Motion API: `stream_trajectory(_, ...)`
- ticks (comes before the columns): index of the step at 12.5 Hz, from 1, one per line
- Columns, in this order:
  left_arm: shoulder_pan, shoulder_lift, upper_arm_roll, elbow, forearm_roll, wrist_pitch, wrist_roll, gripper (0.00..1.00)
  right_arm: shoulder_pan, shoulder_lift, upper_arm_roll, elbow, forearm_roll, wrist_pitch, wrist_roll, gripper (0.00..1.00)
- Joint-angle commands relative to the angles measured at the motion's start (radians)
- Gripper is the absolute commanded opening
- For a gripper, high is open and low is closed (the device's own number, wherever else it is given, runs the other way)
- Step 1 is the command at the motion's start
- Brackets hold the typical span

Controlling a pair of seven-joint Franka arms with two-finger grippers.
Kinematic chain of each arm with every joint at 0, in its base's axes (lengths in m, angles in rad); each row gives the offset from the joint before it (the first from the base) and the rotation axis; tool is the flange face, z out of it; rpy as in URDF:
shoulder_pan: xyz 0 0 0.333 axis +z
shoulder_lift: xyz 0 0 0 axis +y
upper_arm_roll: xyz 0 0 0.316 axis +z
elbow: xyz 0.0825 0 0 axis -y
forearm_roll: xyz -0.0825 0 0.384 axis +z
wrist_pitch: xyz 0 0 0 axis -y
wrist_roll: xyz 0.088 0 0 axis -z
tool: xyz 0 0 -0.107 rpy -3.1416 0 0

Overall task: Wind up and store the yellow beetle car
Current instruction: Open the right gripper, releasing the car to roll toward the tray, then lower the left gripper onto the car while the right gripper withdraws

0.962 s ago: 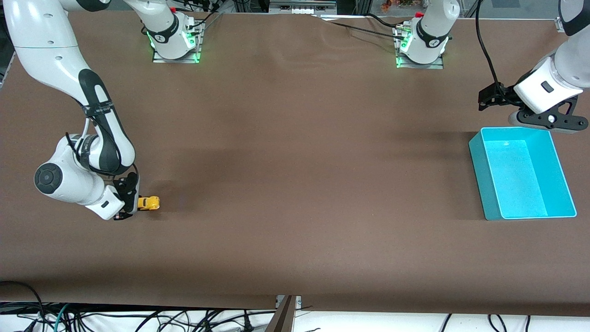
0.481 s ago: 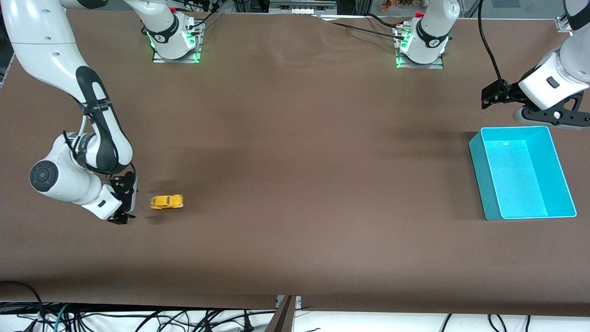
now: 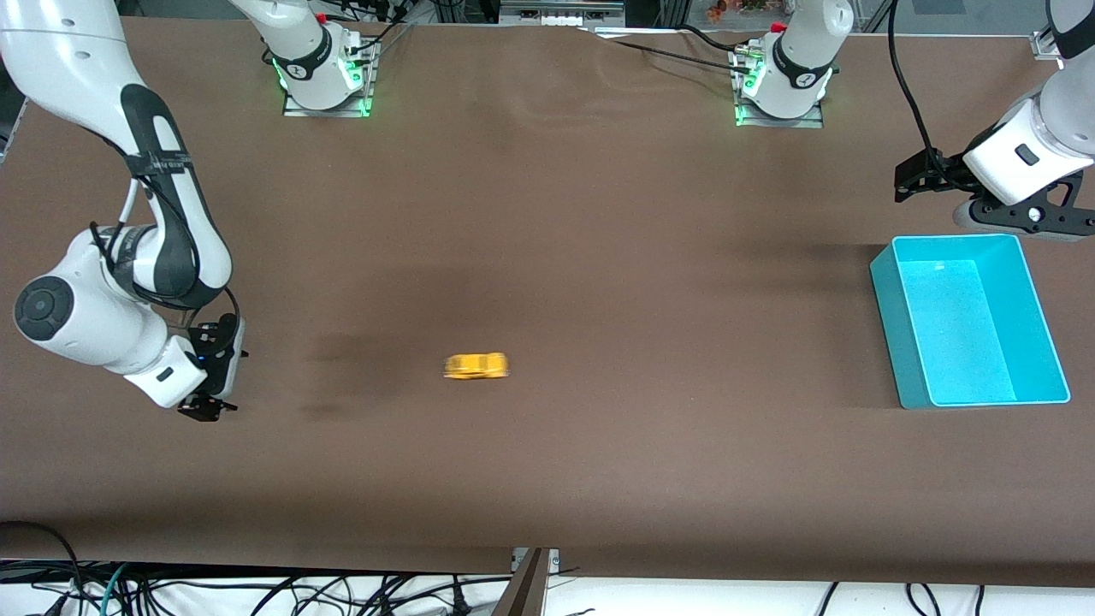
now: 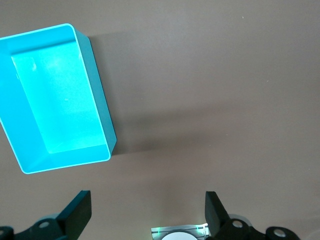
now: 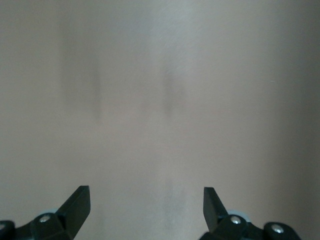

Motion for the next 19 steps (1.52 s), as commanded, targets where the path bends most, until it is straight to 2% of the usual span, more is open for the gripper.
stream_trajectory(1, 0.012, -0.017, -0.009, -0.021, -0.003, 0.006, -0.003, 1.0, 0.006, -0.031, 0.006, 0.068, 0.012, -0.11, 0.092, 1.0)
stream_trajectory(6, 0.013, -0.022, -0.009, -0.092, -0.015, 0.104, -0.018, 1.0, 0.037, -0.126, 0.008, 0.102, 0.011, -0.237, 0.446, 1.0)
stream_trajectory(7, 0.023, -0.022, -0.007, -0.107, -0.051, 0.137, -0.027, 1.0, 0.037, -0.14, 0.008, 0.102, 0.013, -0.247, 0.52, 1.0)
stream_trajectory(9, 0.033, -0.022, -0.007, -0.135, -0.066, 0.179, -0.03, 1.0, 0.037, -0.181, 0.006, 0.102, 0.012, -0.259, 0.685, 1.0)
stream_trajectory(12, 0.038, -0.019, -0.007, -0.183, -0.066, 0.232, -0.018, 1.0, 0.04, -0.212, 0.008, 0.105, 0.012, -0.357, 0.986, 1.0)
stream_trajectory(13, 0.05, -0.017, -0.007, -0.231, -0.067, 0.275, -0.01, 1.0, 0.049, -0.216, 0.012, 0.129, 0.004, -0.376, 1.029, 1.0)
stream_trajectory(16, 0.056, 0.003, -0.007, -0.38, -0.067, 0.471, 0.046, 1.0, 0.046, -0.203, 0.003, 0.35, -0.017, -0.532, 1.039, 1.0)
stream_trajectory(19, 0.062, 0.041, -0.006, -0.48, -0.066, 0.647, 0.099, 1.0, 0.051, -0.213, 0.005, 0.38, -0.105, -0.528, 1.039, 1.0)
